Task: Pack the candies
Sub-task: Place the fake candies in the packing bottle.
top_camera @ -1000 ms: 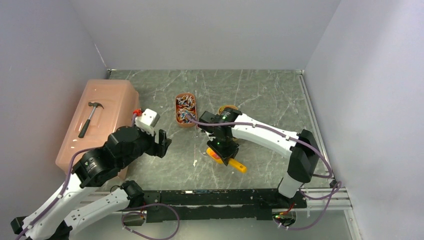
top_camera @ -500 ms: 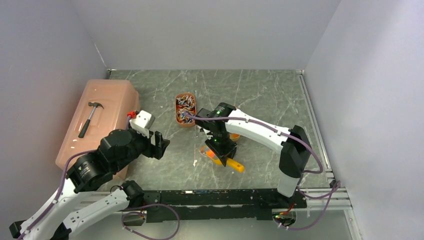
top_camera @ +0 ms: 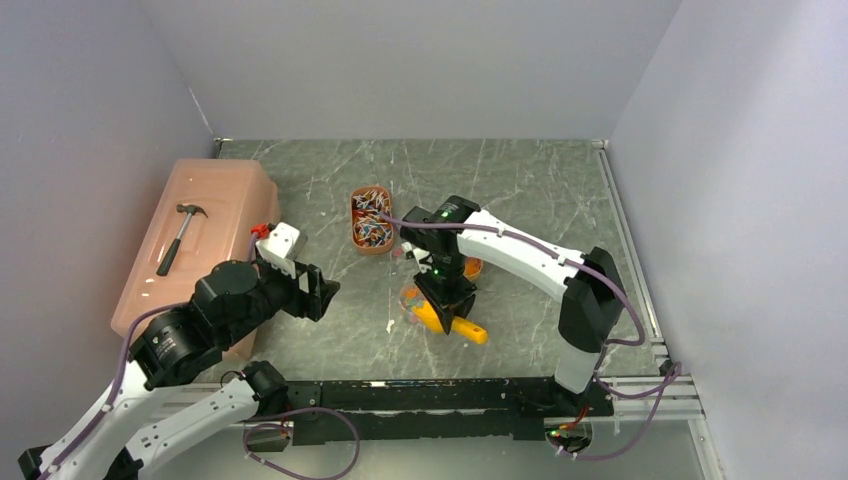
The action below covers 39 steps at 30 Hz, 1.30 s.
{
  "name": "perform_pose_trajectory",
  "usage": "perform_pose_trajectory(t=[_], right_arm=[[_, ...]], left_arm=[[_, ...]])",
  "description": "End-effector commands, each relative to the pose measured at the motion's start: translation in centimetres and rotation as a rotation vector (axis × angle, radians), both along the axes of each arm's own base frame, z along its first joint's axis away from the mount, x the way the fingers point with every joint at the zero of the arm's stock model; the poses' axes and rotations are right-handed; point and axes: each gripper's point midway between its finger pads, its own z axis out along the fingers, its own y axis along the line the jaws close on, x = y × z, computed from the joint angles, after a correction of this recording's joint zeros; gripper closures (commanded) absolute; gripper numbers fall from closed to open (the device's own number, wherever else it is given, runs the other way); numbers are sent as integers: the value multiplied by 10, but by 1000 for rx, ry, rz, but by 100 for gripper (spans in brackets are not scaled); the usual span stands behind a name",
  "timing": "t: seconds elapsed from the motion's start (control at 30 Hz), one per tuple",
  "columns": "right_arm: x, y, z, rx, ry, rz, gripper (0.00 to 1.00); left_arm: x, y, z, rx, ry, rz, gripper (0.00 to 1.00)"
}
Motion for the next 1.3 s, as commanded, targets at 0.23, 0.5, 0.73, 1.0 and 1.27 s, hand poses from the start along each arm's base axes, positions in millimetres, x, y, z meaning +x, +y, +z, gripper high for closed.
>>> perform_pose_trajectory(t=[0.23, 0.5, 0.73, 1.0, 1.27], right_arm=[[-1, 9, 23, 133, 171, -132, 100], [3, 15, 38, 245, 271, -204, 100], [14, 7, 36, 235, 181, -198, 100], [20, 2, 24, 305, 3, -182, 100], [19, 8, 15, 344, -253, -15, 100]], left_arm=[[0, -4, 13, -70, -22, -15, 22], [0, -5, 13, -70, -21, -17, 22], [2, -7, 9, -62, -12, -21, 21], [6, -17, -1, -30, 26, -45, 21], [10, -33, -6, -43, 63, -82, 20]])
